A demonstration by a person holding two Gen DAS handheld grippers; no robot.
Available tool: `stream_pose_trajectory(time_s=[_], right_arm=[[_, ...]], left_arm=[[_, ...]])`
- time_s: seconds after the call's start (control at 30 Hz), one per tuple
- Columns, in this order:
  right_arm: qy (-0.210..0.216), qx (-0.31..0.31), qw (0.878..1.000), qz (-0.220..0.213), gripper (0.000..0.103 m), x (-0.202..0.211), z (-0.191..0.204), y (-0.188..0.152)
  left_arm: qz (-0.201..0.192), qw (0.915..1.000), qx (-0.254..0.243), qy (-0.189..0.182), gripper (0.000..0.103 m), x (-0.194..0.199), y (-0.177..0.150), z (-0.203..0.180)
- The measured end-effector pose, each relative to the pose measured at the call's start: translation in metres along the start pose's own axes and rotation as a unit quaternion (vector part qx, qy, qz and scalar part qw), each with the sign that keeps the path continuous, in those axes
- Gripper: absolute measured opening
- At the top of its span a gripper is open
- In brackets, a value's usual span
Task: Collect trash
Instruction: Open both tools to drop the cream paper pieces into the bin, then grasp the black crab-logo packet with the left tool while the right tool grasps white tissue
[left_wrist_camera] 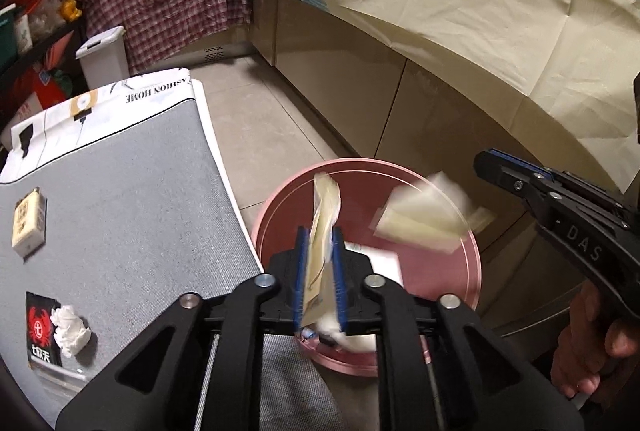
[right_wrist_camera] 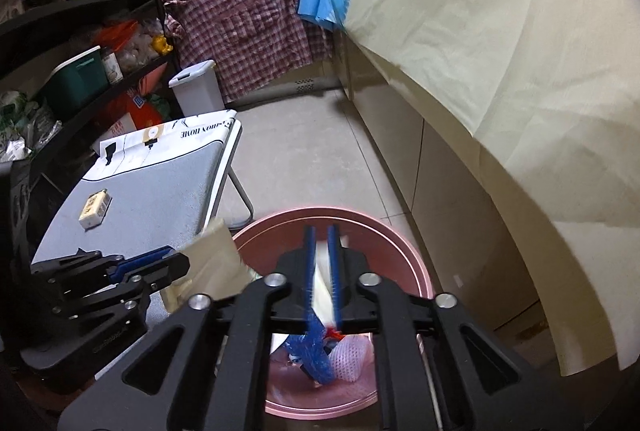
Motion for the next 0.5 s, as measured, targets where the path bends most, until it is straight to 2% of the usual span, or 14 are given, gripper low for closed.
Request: stream_pose_trajectory(time_s=[0.07,0.1,0.5], right_arm=[[-0.006,-0.001,1.000,-0.001,0.036,0.000,-0.001,0.000],[-0.007,-0.001,1.000,-0.001,0.037,0.000,-0.001,0.000],[-0.011,0.017,1.000,-0.017,0.037,0.009,0.014,0.002]], left_arm=[[-0.003,1.0000,0.005,-0.003,0.017,0.003,-0.001,0.001],[-0.005,1.0000,0.007,-0.003,0.017,0.006,-0.002,0.002],[-0.044,0.9986,0.029,0.006,0.017,0.069,-0.001,0.035]])
Point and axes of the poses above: each gripper's, at about its wrist camera, not at the fingertips, and x roughly against the way its jaws point, z to its left, y to its top, the point moved 6 cm from there along -x, roughly the way its jaws point, and after that the axes turned 1 degree about z, right-handed, at the moved point
